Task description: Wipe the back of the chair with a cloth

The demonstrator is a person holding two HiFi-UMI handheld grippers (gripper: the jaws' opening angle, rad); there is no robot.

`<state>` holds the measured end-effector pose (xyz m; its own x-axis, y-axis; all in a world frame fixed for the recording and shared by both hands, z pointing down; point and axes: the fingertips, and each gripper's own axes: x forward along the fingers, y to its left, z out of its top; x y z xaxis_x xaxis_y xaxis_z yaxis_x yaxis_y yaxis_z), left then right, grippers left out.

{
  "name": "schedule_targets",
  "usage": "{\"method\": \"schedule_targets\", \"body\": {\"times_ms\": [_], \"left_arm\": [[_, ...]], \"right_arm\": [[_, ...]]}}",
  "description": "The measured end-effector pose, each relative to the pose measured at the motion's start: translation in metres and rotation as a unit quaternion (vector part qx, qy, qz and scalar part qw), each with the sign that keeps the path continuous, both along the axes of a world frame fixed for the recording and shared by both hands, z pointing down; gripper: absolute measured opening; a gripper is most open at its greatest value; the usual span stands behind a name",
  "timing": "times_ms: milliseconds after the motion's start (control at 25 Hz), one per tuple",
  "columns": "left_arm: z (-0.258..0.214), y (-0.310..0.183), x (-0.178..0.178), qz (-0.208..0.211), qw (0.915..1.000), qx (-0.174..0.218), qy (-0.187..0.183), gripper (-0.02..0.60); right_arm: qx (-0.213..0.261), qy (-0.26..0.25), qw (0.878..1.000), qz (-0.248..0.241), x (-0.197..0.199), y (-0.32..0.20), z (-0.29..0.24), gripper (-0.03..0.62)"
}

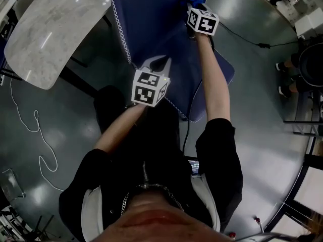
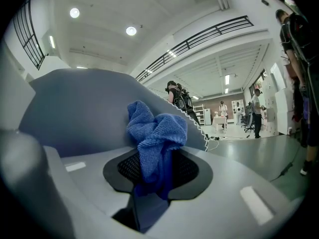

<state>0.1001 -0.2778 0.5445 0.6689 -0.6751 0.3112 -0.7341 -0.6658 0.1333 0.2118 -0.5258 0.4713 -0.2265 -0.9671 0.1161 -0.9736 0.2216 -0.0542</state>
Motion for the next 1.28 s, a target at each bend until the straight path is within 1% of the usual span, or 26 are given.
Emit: {"method": "schedule_targets", "body": {"times_ms": [480, 600, 680, 760, 880, 920, 960, 1040, 1160, 1280], "left_arm": [[0.012, 0.005, -0.001, -0.005, 0.9999, -0.009, -0.002, 0.002], [0.014, 0.004, -0.001, -0.007, 0.9999, -0.008, 0.000, 0.002], [0.015, 0.003, -0.002, -0.011, 0.9999, -0.007, 0.000, 0.002], [0.017, 0.003, -0.004, -0.014, 0.9999, -0.007, -0.004, 0.002], [0.025, 0.001, -0.006, -0.014, 0.9998, -0.008, -0.010, 0.002], [0.028, 0.000, -0.007, -0.012, 0.9998, -0.012, -0.011, 0.002], [0.031, 0.001, -0.006, -0.010, 0.9998, -0.015, -0.012, 0.002], [0.030, 0.002, -0.003, -0.008, 0.9998, -0.017, -0.007, 0.002], [0.018, -0.001, 0.001, -0.010, 0.9999, -0.005, 0.006, 0.002], [0.006, -0.006, 0.002, -0.011, 0.9998, 0.002, 0.014, 0.002]], "right_arm": [[-0.068, -0.013, 0.997, 0.016, 0.013, 0.002, 0.065, 0.118], [-0.074, -0.018, 0.997, 0.019, 0.013, 0.001, 0.077, 0.117], [-0.079, -0.013, 0.997, 0.022, 0.012, 0.001, 0.085, 0.115], [-0.106, -0.004, 0.994, 0.024, 0.014, 0.003, 0.102, 0.114], [-0.164, 0.011, 0.986, 0.027, 0.017, 0.007, 0.131, 0.115], [-0.171, 0.015, 0.985, 0.029, 0.018, 0.010, 0.134, 0.117], [-0.168, 0.019, 0.985, 0.034, 0.020, 0.012, 0.133, 0.117], [-0.136, 0.025, 0.989, 0.048, 0.025, 0.015, 0.111, 0.115], [-0.057, 0.018, 0.997, 0.054, 0.025, 0.020, 0.052, 0.115], [0.018, -0.001, 0.999, 0.027, 0.006, 0.029, -0.014, 0.115]]}}
